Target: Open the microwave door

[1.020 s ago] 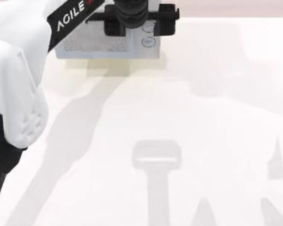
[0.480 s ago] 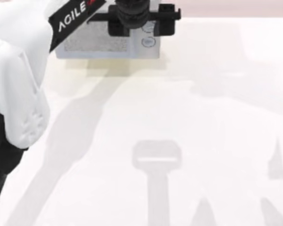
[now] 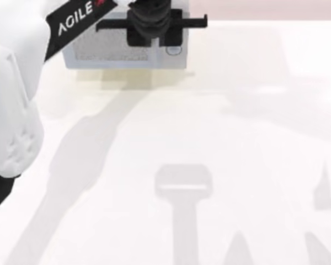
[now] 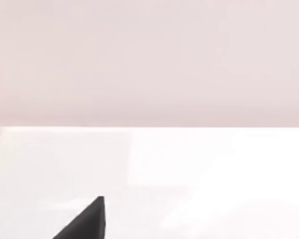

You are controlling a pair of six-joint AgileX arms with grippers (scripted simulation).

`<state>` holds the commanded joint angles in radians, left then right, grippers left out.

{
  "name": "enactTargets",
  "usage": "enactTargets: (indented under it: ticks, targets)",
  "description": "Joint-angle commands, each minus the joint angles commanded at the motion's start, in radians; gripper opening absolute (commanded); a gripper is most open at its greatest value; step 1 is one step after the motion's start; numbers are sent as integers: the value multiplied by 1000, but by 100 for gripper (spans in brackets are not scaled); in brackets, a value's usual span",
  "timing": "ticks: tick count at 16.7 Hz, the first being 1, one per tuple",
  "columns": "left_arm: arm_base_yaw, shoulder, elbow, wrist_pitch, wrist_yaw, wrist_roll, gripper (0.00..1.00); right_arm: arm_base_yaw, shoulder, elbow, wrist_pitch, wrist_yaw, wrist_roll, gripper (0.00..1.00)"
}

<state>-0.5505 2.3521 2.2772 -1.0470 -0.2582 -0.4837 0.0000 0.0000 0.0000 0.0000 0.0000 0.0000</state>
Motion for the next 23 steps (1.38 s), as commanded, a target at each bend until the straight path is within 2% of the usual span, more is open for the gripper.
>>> enactTargets:
  ticks: [4, 23]
  targets:
    - [0, -63, -96, 46, -11, -10, 0, 0, 0, 0, 0, 0, 0, 100]
    - [0, -64, -97, 46, -11, -10, 0, 0, 0, 0, 0, 0, 0, 100]
